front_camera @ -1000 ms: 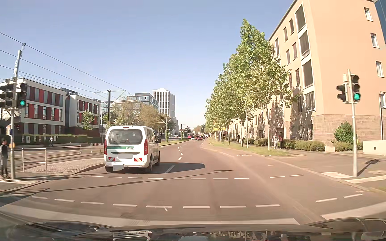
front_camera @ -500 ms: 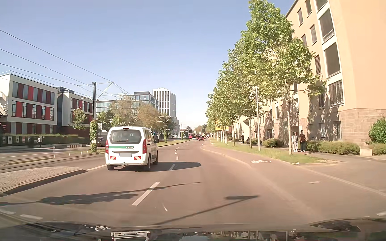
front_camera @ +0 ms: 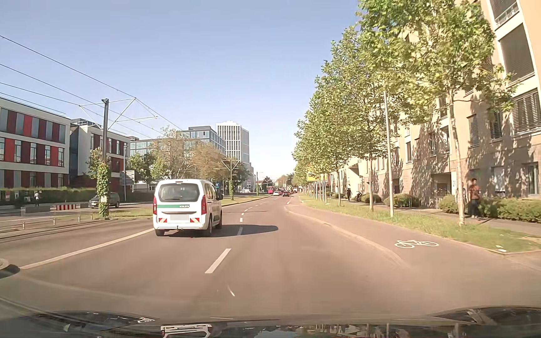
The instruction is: Follow the waypoints while adhering to traffic rules and regulations
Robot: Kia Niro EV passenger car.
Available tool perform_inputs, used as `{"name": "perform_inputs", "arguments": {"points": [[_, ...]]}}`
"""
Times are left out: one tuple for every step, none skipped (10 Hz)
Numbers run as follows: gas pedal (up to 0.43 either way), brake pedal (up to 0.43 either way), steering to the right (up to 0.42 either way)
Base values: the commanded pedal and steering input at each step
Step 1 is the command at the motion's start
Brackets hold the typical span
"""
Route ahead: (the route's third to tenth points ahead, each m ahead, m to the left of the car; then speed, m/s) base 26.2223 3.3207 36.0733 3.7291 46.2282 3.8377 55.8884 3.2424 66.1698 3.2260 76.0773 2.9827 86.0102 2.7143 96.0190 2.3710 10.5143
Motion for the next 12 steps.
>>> {"name": "perform_inputs", "arguments": {"points": [[0.079, 0.000, -0.025], [0.079, 0.000, -0.027], [0.079, 0.000, -0.028], [0.079, 0.000, -0.028], [0.079, 0.000, -0.028], [0.079, 0.000, -0.028], [0.079, 0.000, -0.028], [0.079, 0.000, -0.028], [0.087, 0.000, -0.028], [0.087, 0.000, -0.027], [0.087, 0.000, -0.027], [0.098, 0.000, -0.026]]}}
